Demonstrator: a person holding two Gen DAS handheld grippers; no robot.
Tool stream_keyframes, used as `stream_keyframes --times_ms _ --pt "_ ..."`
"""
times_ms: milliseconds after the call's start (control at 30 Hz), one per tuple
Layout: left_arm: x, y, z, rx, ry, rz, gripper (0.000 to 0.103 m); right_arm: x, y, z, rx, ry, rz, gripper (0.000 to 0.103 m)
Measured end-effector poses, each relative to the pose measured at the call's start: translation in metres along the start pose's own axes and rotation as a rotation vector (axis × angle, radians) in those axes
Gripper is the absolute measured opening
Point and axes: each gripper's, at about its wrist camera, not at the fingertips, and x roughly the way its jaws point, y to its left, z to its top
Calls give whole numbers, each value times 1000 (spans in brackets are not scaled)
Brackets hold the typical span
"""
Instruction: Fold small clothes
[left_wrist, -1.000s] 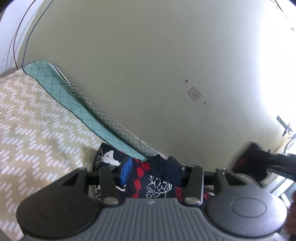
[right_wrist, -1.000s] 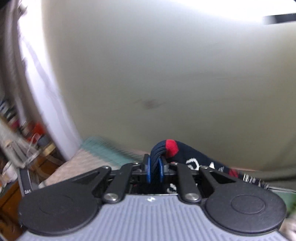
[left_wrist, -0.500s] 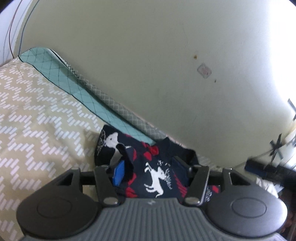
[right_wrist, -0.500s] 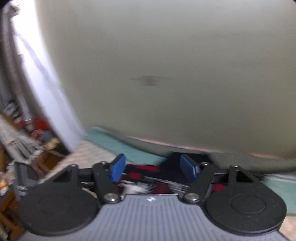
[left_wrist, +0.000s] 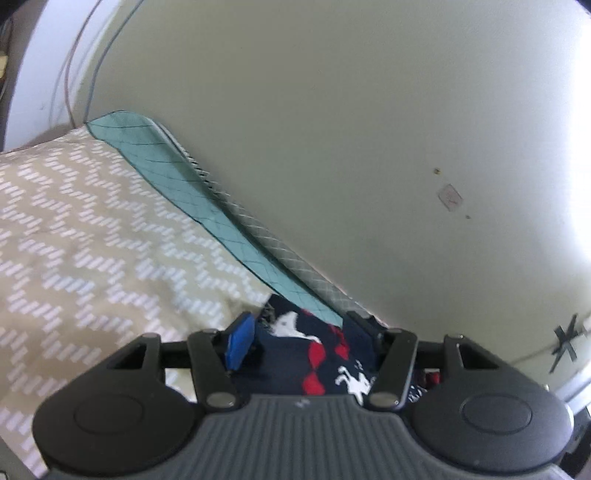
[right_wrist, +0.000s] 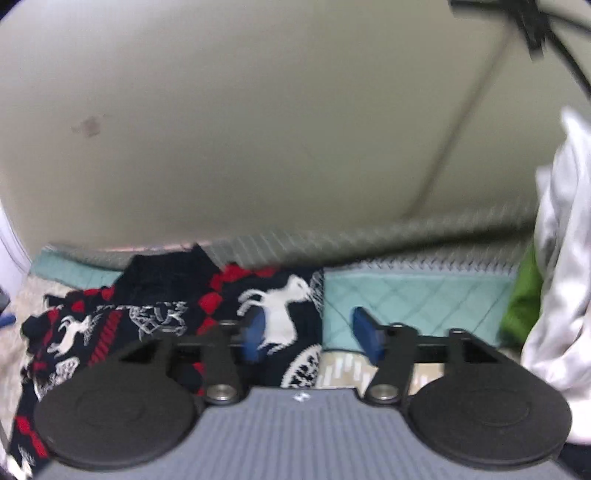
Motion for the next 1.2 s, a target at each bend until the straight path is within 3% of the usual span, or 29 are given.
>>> stream_keyframes --times_ms 133,200,233,267,333,367,500,600,633,667,700,767,933,1000,1033,1133,1200 --pt "21 -2 -7 29 70 40 52 15 -8 5 40 59 -27 61" --pt "30 -4 -12 58 88 78 52 26 -13 1 80 101 1 56" --pt "32 -3 -14 65 94 91 51 30 -12 -1 80 121 22 39" --pt "36 -2 -16 66 106 94 40 29 -10 -4 63 126 21 6" --pt "44 -2 -17 76 152 101 16 27 -6 -5 23 75 -20 0" --pt "46 -3 -19 84 164 103 18 28 -9 -4 36 58 -42 0" --pt "38 -10 -20 116 142 94 16 38 -22 -8 42 44 -200 0" --pt "40 -10 -21 118 147 99 21 35 -26 -13 94 65 -106 0" --pt "41 -9 -21 123 148 100 24 28 -24 -13 102 41 -96 15" --pt "41 -9 -22 129 145 105 28 20 -22 -13 104 20 -90 38" --pt "39 -11 -19 133 140 111 29 11 -19 -14 108 0 -90 40" --pt "39 -11 -19 141 135 130 33 -4 -18 -18 146 -4 13 58" --pt "35 -6 -17 93 142 125 36 -20 0 -39 74 35 61 59" --pt "23 -9 -18 71 129 122 37 -13 2 -45 44 68 34 44" --pt "15 -11 -21 73 121 114 37 -10 1 -48 33 78 20 6" --pt "-12 -19 -36 110 101 108 37 -9 -12 -53 37 34 -50 0" --pt "-35 -22 -51 150 95 115 37 -9 -30 -55 135 41 -30 0"
